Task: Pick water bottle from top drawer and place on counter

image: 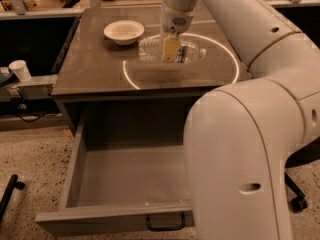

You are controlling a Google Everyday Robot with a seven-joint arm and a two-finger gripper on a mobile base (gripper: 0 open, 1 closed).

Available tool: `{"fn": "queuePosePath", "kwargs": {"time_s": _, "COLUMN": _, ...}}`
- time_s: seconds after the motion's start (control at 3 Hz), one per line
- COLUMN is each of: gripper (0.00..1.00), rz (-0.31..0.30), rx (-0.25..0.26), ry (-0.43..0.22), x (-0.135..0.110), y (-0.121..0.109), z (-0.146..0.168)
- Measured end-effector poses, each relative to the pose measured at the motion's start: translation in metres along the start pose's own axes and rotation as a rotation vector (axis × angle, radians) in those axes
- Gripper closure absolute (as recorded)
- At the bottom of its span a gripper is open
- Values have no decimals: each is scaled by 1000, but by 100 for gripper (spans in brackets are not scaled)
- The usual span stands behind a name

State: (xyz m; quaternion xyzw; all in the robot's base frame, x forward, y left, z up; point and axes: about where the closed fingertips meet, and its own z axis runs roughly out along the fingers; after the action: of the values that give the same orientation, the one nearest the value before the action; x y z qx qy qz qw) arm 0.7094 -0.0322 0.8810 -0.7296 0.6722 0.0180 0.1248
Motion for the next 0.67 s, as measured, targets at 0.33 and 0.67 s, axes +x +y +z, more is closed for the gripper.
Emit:
{"fn": "queuePosePath", "kwargs": {"time_s": 0.33, "gripper": 85, "rz": 91, "rx": 60, "ry": -30, "x": 2, "y": -24, "z": -8}}
{"fn": "queuePosePath", "kwargs": {"time_s": 0.67, "gripper": 62, "rz": 171, "rx": 64, "ry": -10, "x": 8, "y": -38, "z": 7}}
